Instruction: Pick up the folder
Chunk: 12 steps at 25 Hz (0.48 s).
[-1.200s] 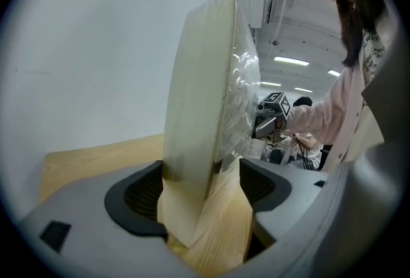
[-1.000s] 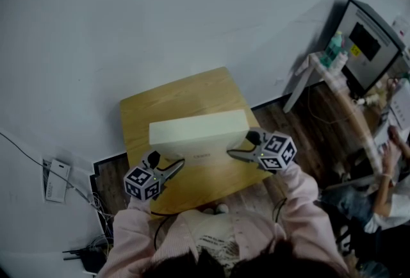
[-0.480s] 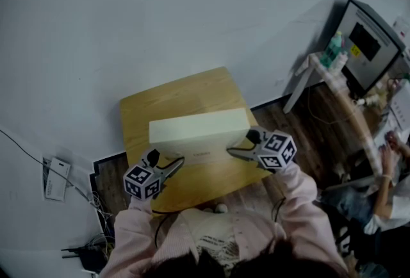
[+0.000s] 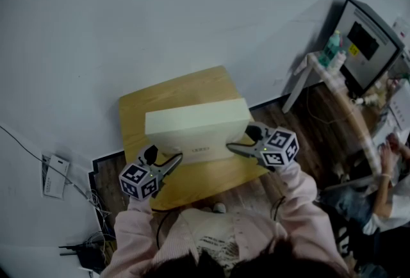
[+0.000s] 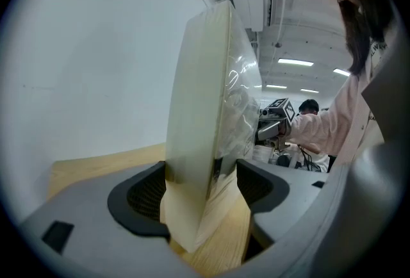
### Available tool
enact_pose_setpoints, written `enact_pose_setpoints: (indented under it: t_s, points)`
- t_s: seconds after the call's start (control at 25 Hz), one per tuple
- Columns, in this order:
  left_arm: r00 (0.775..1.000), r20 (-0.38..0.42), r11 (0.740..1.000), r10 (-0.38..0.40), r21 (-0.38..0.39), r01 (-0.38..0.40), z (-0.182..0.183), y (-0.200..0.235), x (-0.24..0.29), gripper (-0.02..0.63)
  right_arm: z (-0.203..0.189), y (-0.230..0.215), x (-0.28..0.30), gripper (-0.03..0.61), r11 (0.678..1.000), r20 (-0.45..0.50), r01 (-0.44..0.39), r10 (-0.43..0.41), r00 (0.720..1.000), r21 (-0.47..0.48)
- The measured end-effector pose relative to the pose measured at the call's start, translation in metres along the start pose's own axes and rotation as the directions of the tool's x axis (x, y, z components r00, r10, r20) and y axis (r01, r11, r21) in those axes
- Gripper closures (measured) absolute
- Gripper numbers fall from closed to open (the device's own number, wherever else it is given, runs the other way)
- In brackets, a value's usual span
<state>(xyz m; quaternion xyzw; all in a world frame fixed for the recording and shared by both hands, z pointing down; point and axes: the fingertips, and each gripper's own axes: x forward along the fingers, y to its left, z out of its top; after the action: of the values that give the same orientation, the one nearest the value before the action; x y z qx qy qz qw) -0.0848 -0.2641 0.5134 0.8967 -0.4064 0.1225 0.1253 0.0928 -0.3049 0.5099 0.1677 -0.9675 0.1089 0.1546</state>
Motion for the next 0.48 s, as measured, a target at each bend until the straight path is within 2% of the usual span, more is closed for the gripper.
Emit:
enact_pose_setpoints:
  t_s: [0.48]
  points:
    - [0.997,0.073,0.999,0.025,-0.028,-0.023,0.029,-0.016,-0.01,0.272,0.027,0.006,-0.023,0.262,0.999,0.091,0.007,-0.01,0.996,0.036]
